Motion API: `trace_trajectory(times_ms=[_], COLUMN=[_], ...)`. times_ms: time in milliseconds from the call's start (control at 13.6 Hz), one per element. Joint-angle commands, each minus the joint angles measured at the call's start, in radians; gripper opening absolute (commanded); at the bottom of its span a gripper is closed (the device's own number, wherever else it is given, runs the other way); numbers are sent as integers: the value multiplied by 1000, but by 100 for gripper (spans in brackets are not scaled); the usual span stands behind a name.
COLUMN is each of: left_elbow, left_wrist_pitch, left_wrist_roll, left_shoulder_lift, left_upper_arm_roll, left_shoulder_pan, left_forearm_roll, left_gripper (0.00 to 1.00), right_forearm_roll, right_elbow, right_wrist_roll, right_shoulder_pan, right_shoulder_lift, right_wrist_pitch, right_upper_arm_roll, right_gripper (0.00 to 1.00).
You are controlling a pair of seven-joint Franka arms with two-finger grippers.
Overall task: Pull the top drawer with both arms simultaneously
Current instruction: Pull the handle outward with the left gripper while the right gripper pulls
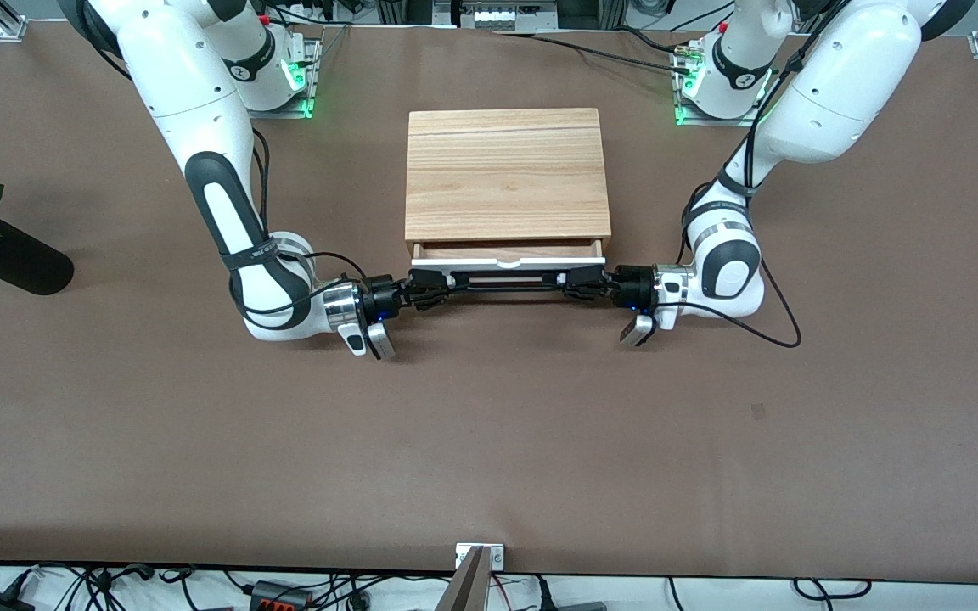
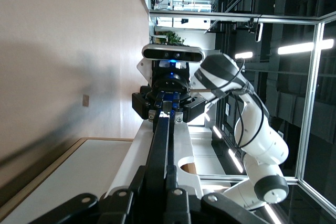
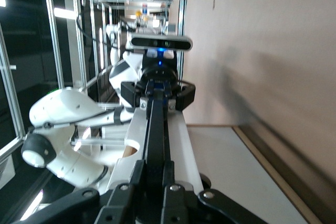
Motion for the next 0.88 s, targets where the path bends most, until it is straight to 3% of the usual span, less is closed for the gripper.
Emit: trace_trajectory(times_ms=[0, 220, 440, 806], left_elbow=[35, 35, 36, 47], left_wrist_pitch=[-18, -17, -9, 24], left_wrist_roll=[-35, -35, -35, -32], left_shoulder_lift=[7, 10, 13, 15], left_upper_arm_roll=[8, 11, 11, 11], left_shoulder_pan=[14, 14, 14, 14], left_forearm_roll=[-8, -8, -6, -8], left_gripper=[1, 1, 1, 1], right_forearm_roll=[84, 106, 188, 195], right_elbow=[30, 42, 47, 47], right_wrist_roll=[2, 5, 2, 5], right_shoulder_pan=[-13, -21, -16, -19], right_shoulder_lift=[-21, -21, -21, -23], right_wrist_pitch=[23, 26, 28, 34], right_upper_arm_roll=[13, 15, 13, 12], right_gripper=[2, 2, 2, 0])
